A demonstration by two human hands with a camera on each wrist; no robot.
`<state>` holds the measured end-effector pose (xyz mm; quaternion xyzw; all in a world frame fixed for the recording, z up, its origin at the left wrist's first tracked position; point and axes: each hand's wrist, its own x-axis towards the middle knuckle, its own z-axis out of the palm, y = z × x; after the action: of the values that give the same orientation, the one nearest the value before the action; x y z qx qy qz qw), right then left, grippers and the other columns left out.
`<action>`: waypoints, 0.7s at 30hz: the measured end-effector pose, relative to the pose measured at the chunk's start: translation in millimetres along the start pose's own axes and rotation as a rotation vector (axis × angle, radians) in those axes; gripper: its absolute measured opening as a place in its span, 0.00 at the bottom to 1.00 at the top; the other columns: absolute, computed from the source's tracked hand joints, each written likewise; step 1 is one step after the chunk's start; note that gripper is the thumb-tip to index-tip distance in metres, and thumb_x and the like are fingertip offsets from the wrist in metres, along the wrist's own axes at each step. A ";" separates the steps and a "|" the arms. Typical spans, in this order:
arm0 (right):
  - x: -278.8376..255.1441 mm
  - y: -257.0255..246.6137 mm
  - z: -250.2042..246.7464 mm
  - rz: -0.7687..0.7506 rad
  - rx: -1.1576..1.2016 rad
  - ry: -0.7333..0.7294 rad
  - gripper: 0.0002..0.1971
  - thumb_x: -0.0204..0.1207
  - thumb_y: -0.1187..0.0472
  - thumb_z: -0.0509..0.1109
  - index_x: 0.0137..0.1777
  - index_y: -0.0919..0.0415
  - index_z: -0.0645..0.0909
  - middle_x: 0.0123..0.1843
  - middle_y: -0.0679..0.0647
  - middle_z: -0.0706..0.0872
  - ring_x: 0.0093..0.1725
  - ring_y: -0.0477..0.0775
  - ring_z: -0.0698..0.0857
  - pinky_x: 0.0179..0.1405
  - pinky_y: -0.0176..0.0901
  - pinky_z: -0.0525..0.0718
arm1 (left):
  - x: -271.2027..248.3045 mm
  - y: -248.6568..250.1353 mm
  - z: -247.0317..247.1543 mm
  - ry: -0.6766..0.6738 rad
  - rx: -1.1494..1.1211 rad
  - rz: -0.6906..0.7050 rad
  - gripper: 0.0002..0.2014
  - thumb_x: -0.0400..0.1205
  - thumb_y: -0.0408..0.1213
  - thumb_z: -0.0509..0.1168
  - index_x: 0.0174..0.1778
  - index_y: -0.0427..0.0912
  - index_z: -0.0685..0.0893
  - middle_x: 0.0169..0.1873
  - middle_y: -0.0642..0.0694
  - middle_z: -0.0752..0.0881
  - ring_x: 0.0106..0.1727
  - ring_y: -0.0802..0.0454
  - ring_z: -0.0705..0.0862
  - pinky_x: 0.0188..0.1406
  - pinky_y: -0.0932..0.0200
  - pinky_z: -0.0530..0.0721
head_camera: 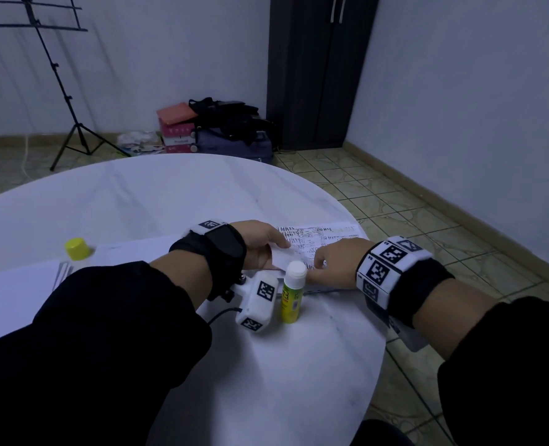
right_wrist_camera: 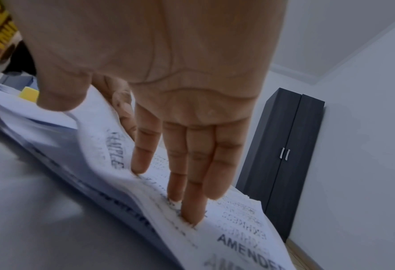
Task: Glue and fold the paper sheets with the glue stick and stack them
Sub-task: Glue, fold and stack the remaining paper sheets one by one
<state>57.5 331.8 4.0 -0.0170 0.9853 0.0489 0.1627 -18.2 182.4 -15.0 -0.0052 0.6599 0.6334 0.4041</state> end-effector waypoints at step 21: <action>8.2 6.6 14.5 0.058 -0.071 0.060 0.15 0.76 0.45 0.59 0.55 0.53 0.74 0.56 0.55 0.79 0.52 0.58 0.80 0.43 0.43 0.72 | 0.0 2.8 -5.0 -0.061 -0.139 -0.044 0.12 0.84 0.16 0.47 0.51 0.23 0.76 0.32 0.34 0.88 0.41 0.36 0.90 0.21 0.58 0.87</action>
<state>54.1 339.7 -11.7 0.0044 0.9875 0.0880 0.1310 -22.3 178.8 -13.4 -0.0286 0.6014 0.6686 0.4364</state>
